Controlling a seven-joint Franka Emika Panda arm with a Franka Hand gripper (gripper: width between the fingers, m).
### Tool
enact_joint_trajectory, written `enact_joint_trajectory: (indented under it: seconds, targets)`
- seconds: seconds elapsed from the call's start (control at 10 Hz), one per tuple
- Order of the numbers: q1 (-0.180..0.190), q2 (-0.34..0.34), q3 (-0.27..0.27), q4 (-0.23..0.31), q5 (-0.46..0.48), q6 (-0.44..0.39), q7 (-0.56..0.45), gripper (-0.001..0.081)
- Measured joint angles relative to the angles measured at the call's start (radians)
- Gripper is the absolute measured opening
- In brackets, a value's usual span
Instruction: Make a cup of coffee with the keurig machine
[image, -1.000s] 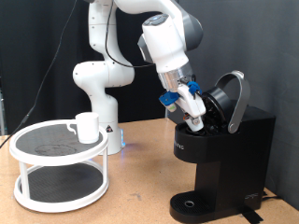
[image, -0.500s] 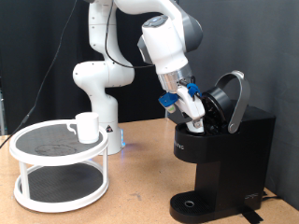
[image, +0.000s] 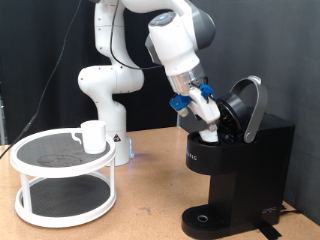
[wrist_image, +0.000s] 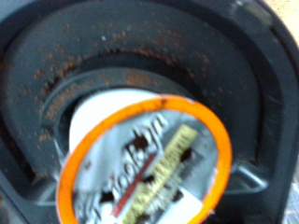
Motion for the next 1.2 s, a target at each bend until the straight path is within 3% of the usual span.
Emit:
enact_joint_trajectory:
  seconds: [0.6,1.2]
  targets:
    - [0.0,-0.01,0.001,-0.01,-0.047,-0.019,0.009,0.0734]
    - [0.0,-0.008,0.004,-0.036,-0.055,0.019,0.009,0.0734]
